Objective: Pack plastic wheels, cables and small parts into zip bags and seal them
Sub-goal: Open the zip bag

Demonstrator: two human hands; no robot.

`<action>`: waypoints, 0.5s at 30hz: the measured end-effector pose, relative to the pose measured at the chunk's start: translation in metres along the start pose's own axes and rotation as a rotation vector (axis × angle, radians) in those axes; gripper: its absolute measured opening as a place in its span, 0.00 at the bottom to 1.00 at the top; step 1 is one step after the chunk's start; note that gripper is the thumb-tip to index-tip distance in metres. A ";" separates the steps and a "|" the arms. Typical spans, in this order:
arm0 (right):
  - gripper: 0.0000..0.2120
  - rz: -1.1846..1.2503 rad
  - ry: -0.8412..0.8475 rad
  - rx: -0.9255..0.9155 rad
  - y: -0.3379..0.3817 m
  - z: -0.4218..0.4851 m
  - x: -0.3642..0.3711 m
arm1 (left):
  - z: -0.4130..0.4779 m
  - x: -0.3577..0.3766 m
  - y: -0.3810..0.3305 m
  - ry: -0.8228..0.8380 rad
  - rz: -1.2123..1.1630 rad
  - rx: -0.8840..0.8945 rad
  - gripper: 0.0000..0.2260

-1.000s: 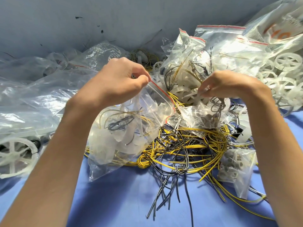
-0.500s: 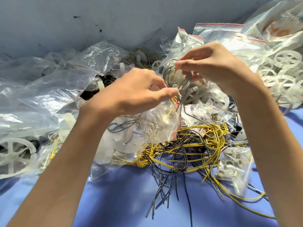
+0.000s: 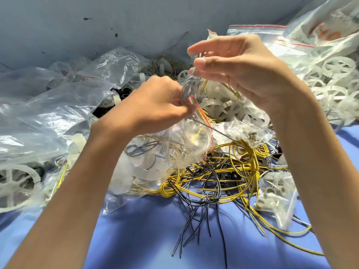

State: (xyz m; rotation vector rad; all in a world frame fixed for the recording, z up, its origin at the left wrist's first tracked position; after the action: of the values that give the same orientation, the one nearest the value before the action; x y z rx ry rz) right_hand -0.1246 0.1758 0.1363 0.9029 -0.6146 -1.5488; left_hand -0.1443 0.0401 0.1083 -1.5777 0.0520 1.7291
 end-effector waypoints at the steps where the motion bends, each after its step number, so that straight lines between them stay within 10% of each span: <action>1: 0.08 -0.049 0.011 -0.005 0.001 0.000 0.000 | 0.000 -0.001 0.001 -0.007 0.016 -0.004 0.18; 15: 0.17 -0.946 0.173 -0.219 -0.003 0.004 0.001 | 0.001 -0.006 0.012 -0.012 0.068 -0.062 0.14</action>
State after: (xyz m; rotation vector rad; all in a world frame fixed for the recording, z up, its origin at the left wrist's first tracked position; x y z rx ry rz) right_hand -0.1295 0.1753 0.1364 1.2205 0.1668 -2.2713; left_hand -0.1524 0.0296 0.1084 -1.6275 0.0469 1.8078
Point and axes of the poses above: each hand's wrist, its own z-axis towards the middle knuckle, its own x-axis out of the palm, y = z × x, the point moved 5 cm from there along z, towards the middle knuckle, and after that the axes turned 13 degrees about -x, right-handed, at the moved point
